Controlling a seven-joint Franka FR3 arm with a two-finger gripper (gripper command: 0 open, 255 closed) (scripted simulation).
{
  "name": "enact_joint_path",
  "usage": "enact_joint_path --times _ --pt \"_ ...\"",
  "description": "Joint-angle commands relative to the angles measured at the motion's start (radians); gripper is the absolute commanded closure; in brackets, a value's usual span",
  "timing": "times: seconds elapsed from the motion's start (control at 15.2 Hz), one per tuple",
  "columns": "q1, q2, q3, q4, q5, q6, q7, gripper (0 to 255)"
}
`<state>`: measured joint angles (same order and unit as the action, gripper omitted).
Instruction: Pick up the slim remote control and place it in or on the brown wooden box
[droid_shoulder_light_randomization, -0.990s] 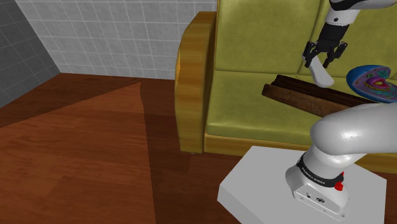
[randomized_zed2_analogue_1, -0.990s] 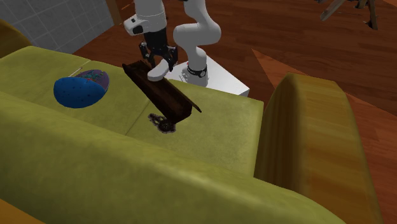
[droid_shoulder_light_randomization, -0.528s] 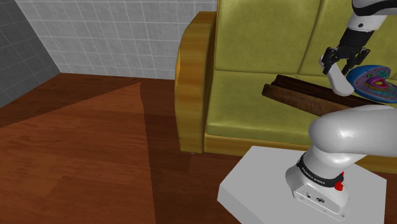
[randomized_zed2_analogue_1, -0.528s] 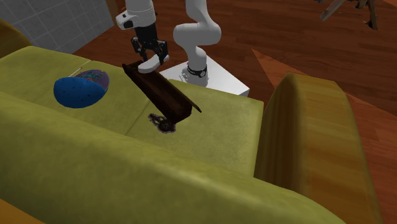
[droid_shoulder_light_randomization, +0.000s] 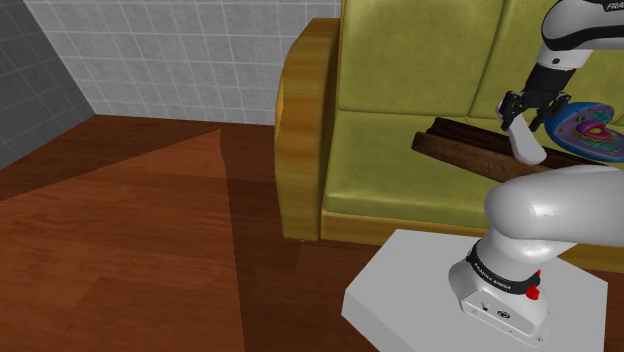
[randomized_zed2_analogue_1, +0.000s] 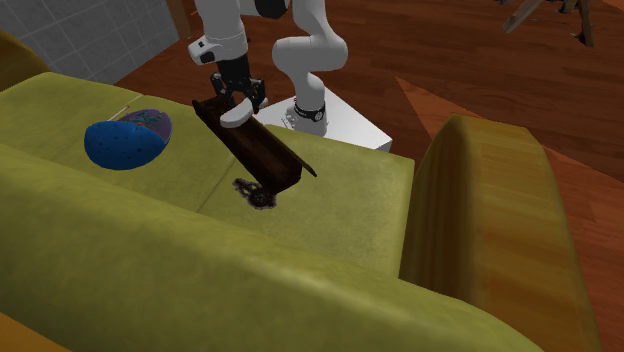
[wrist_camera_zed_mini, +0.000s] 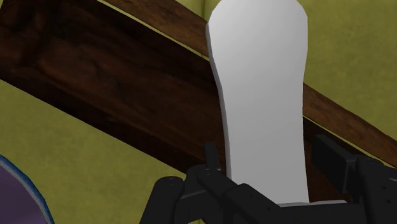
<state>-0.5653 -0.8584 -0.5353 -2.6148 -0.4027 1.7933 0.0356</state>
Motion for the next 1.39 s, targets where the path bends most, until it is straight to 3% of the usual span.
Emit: enact_joint_path --times 0.0,0.2,0.73,0.79,1.12,1.32 --pt "-0.001 0.007 -0.011 -0.022 -0.008 0.03 0.003 255" --pt "-0.005 0.016 -0.027 -0.054 -0.022 0.07 0.005 255" --pt "-0.005 0.016 -0.027 -0.054 -0.022 0.07 0.005 255" --pt "-0.005 0.016 -0.027 -0.054 -0.022 0.07 0.005 0" --pt "-0.005 0.016 -0.027 -0.054 -0.022 0.07 0.005 0" --pt "0.007 0.002 0.012 0.035 0.013 -0.031 -0.001 0"
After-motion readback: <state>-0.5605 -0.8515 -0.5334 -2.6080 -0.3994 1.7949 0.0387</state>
